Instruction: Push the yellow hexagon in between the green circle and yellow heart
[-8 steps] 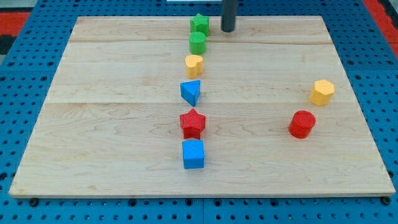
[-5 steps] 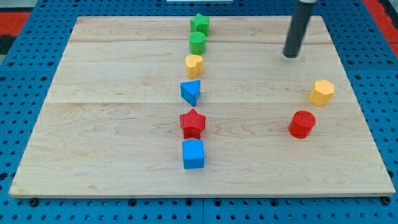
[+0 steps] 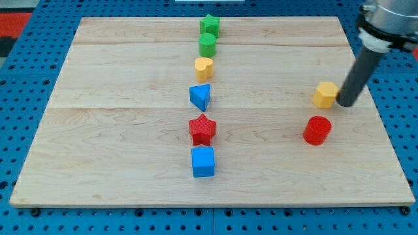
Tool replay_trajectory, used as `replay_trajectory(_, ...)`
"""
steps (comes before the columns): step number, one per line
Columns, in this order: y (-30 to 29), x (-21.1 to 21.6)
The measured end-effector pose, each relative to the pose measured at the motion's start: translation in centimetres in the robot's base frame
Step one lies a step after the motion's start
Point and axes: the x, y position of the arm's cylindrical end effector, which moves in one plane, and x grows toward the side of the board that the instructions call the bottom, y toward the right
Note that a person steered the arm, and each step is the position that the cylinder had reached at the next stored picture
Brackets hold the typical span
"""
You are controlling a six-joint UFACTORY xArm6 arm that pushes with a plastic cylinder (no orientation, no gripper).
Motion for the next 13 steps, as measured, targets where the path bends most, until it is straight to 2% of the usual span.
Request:
replay_trajectory(2, -8.4, -2.7)
replay_trajectory(5, -15.1, -7.5)
replay_trajectory(7, -12.6, -8.6)
replay_trajectory(11, -20.9, -11.2)
replay_trajectory(12, -18.5, -10.4)
replay_trajectory(13, -15.0, -6.9)
